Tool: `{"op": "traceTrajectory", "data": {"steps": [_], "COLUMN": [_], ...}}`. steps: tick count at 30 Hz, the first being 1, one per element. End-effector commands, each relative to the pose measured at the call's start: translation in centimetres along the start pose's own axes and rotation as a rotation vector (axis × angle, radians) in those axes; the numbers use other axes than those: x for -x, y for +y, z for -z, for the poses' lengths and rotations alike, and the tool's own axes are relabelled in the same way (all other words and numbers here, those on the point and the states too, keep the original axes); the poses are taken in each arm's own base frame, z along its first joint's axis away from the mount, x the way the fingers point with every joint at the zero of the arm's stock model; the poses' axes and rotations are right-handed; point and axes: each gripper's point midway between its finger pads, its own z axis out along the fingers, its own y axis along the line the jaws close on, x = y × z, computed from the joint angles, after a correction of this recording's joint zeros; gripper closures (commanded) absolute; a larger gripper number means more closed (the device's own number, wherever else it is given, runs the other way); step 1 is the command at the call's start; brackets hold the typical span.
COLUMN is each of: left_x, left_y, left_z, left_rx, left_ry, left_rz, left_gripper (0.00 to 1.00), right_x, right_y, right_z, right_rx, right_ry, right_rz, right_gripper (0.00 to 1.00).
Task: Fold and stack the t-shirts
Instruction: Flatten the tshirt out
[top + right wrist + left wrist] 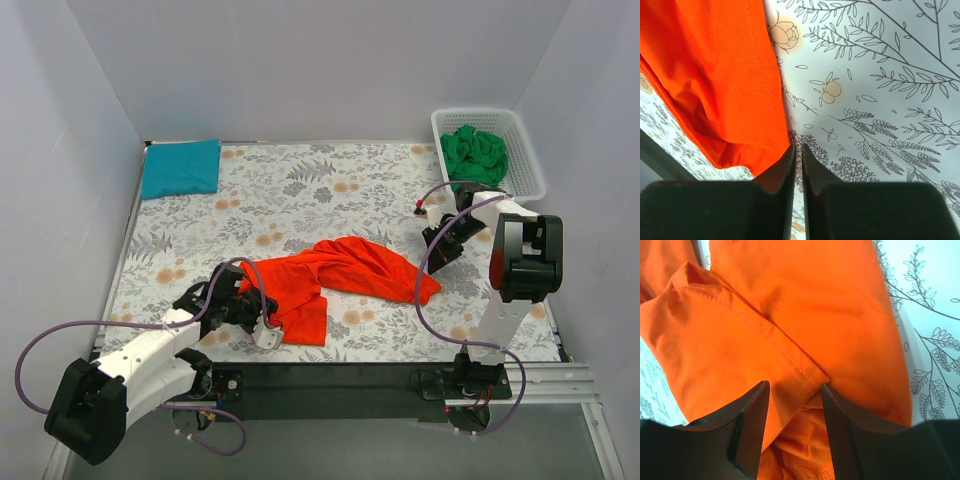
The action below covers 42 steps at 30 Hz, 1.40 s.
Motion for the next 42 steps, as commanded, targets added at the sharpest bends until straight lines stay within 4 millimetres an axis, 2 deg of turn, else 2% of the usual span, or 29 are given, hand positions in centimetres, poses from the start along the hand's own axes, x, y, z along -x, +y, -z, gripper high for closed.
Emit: {"op": "traceTrajectory", "data": {"steps": [1, 10, 13, 20, 21, 24, 29, 31, 33, 35, 36, 37, 38, 39, 40, 41, 42], "left_x": [0.3, -0.7, -0.5, 1.7, 1.9, 2.7, 2.7, 2.6, 2.3, 2.6, 2.0, 2.3, 2.3, 1.4, 1.5, 1.2, 0.1], "left_y": [-1.1, -1.7, -0.9, 2.8, 3.1, 3.6, 4.4, 5.8, 7.1, 10.1, 11.3, 13.7, 14.7, 15.9, 18.4, 19.1, 20.3], "left_z": [-0.1, -0.7, -0.8, 0.4, 0.6, 1.1, 1.1, 1.1, 1.1, 2.0, 2.7, 3.5, 4.2, 5.1, 6.3, 6.7, 8.0], "left_rx": [-0.04, -0.073, -0.053, 0.005, 0.01, 0.001, 0.002, 0.023, 0.031, 0.086, 0.121, 0.155, 0.174, 0.205, 0.237, 0.244, 0.285], "left_ry": [-0.011, 0.022, 0.009, -0.052, -0.057, -0.08, -0.076, -0.069, -0.073, -0.099, -0.104, -0.132, -0.152, -0.154, -0.181, -0.189, -0.188], "left_rz": [-0.053, -0.072, -0.062, 0.068, 0.093, 0.151, 0.227, 0.331, 0.402, 0.465, 0.507, 0.518, 0.578, 0.625, 0.631, 0.698, 0.735], "left_gripper": [0.56, 0.56, 0.56, 0.76, 0.8, 0.83, 0.96, 1.0, 1.0, 1.0, 1.0, 1.0, 1.0, 1.0, 1.0, 1.0, 1.0], "right_x": [-0.6, -0.8, -0.9, -1.2, -1.2, -1.2, -0.9, -0.7, -0.4, 0.0, 0.1, 0.2, 0.5, 0.6, 0.5, 0.6, 0.6], "right_y": [0.4, 0.6, 0.6, 0.7, 0.7, 0.8, 1.0, 1.0, 1.2, 1.4, 1.6, 1.7, 1.9, 2.1, 2.3, 2.5, 2.7], "right_z": [-0.1, -0.4, -0.4, -0.4, -0.4, -0.4, 0.2, 0.7, 1.6, 2.4, 2.8, 3.0, 3.5, 3.7, 3.9, 4.2, 4.3], "right_rx": [0.026, 0.047, 0.048, 0.049, 0.051, 0.056, 0.044, 0.034, 0.018, 0.002, 0.002, 0.001, -0.009, -0.006, -0.003, -0.004, 0.003], "right_ry": [0.025, 0.028, 0.029, 0.032, 0.031, 0.028, 0.013, -0.002, -0.028, -0.051, -0.06, -0.066, -0.076, -0.082, -0.081, -0.086, -0.089], "right_rz": [-0.018, -0.03, -0.034, -0.03, -0.031, -0.032, -0.016, 0.004, 0.03, 0.058, 0.073, 0.081, 0.093, 0.1, 0.103, 0.11, 0.125], "right_gripper": [0.86, 0.86, 0.86, 0.86, 0.86, 0.85, 0.85, 0.8, 0.69, 0.65, 0.62, 0.61, 0.6, 0.6, 0.6, 0.6, 0.59]}}
